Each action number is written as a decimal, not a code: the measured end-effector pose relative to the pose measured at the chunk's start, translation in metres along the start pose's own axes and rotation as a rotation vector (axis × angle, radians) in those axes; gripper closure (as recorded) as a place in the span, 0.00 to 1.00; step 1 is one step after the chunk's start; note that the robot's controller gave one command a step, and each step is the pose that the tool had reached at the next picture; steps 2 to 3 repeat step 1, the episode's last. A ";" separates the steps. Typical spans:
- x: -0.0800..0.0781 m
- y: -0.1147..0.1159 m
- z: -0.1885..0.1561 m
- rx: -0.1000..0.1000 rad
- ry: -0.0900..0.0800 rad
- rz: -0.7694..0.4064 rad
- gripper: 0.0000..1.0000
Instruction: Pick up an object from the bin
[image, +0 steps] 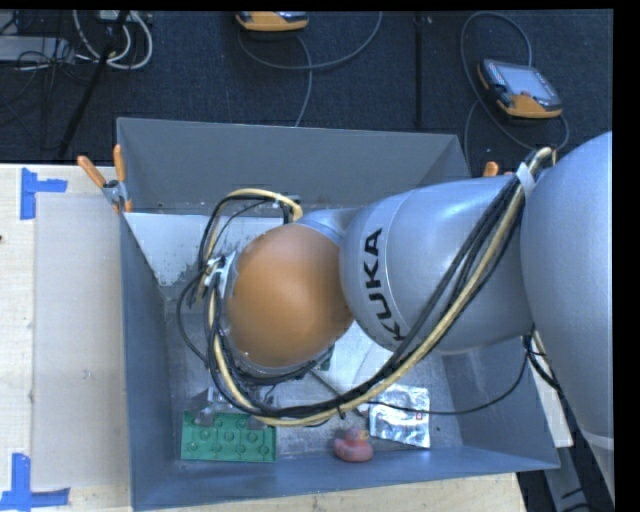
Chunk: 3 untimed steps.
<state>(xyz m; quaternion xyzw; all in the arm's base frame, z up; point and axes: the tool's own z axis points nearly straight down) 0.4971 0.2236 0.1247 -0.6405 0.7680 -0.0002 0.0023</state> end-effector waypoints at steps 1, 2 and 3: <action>0.000 0.000 -0.004 -0.004 0.001 0.007 1.00; 0.000 0.000 -0.004 -0.004 0.001 0.007 1.00; 0.000 0.000 -0.004 -0.004 0.001 0.007 1.00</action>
Offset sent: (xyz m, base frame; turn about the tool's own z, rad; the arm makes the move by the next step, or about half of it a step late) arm 0.0000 0.0001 0.0041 0.0000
